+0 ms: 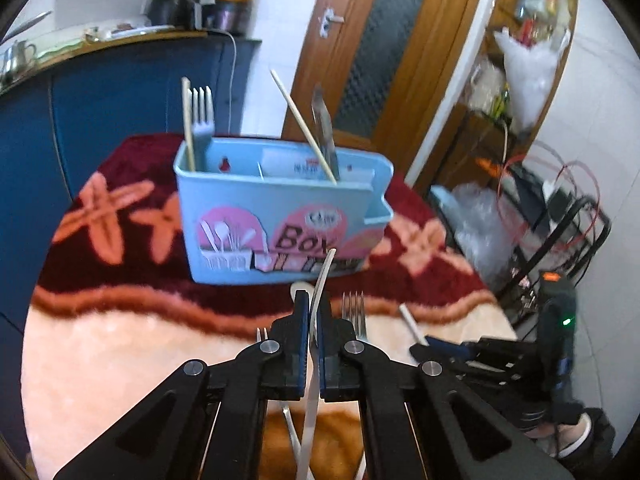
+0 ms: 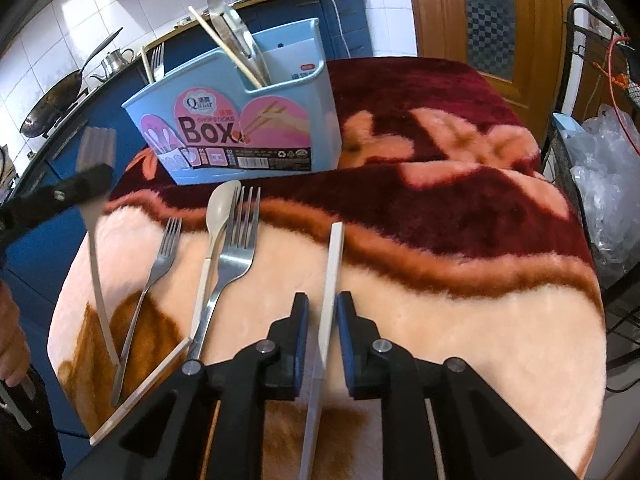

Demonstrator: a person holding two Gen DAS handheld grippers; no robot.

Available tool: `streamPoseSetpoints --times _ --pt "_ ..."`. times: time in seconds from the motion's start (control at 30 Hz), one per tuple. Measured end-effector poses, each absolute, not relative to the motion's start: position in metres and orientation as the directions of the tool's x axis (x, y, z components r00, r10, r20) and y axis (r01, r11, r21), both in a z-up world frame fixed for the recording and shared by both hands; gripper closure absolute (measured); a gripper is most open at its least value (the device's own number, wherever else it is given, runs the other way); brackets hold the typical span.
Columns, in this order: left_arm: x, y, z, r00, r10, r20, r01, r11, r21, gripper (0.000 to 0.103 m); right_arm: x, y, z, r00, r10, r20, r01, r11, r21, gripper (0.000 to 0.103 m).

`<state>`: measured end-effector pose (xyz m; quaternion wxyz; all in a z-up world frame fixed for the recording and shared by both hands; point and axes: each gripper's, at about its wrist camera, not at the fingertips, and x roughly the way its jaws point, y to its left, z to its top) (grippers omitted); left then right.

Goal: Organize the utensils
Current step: 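Grasp a metal fork with the left gripper while the right gripper grasps a white plastic knife, then lift the fork and white knife over the blue caddy and open both grippers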

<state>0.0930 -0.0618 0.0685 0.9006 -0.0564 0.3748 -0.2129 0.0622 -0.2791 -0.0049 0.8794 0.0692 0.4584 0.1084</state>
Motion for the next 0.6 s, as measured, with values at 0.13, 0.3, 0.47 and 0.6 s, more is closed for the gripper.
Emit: streamPoseSetpoints --times 0.13,0.3,0.47,0.6 --pt "0.085 -0.052 0.080 0.672 -0.421 -0.609 0.338 0.906 -0.254 0.100 0.056 -0.282 -0.003 0.586 0.283 -0.759 -0.125 0.957 0.261 0.094" --pt "0.078 -0.040 0.098 0.741 -0.400 -0.540 0.325 0.917 -0.232 0.100 0.044 -0.286 0.012 0.668 0.330 -0.666 -0.128 0.934 0.335 0.095" --pt "0.079 -0.026 0.122 0.808 -0.375 -0.455 0.300 0.926 -0.229 0.100 0.033 -0.287 0.028 0.750 0.340 -0.567 -0.145 0.921 0.360 0.095" --pt "0.084 -0.018 0.139 0.845 -0.347 -0.408 0.275 0.934 -0.226 0.100 0.032 -0.288 0.032 0.767 0.357 -0.533 -0.154 0.909 0.387 0.095"
